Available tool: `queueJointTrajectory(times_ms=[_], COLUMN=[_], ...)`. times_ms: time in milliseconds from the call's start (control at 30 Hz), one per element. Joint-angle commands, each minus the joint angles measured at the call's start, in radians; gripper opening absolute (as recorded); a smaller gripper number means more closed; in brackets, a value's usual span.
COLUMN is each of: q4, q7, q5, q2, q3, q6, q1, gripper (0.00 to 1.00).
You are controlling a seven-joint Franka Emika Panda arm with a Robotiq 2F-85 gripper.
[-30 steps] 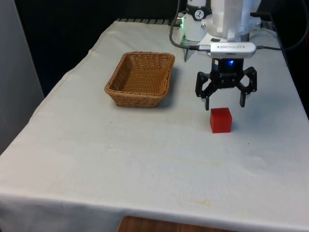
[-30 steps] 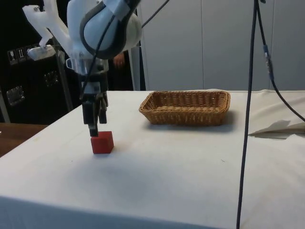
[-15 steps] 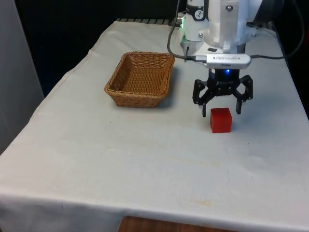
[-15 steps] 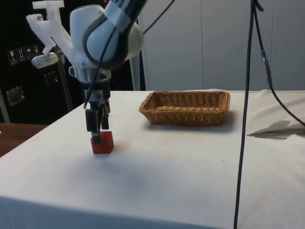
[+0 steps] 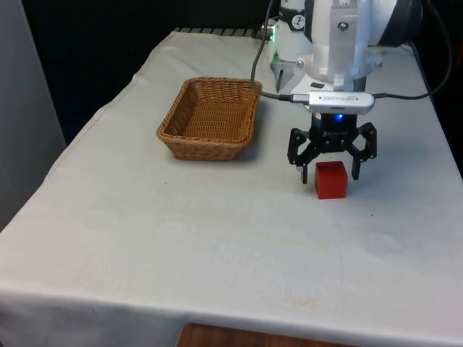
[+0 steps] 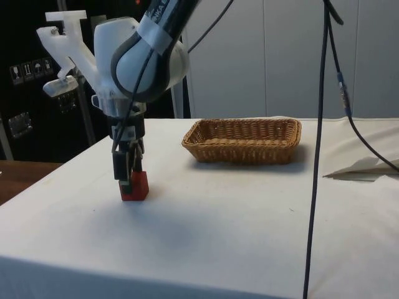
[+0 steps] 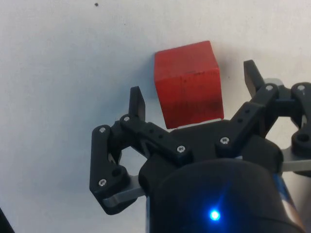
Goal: Pick up the cube and place it into the basket.
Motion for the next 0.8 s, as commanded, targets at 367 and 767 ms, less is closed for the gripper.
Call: queueJointTrajectory(times_ms=[367, 767], q4=[0.000, 0.000], q7=[-0.001, 0.000], q5=[0.001, 0.000], q2=[0.002, 0.002], q3=[0.000, 0.000], q6=[0.003, 0.002], q1=[0.000, 0.000], gripper=[1.00, 0.00])
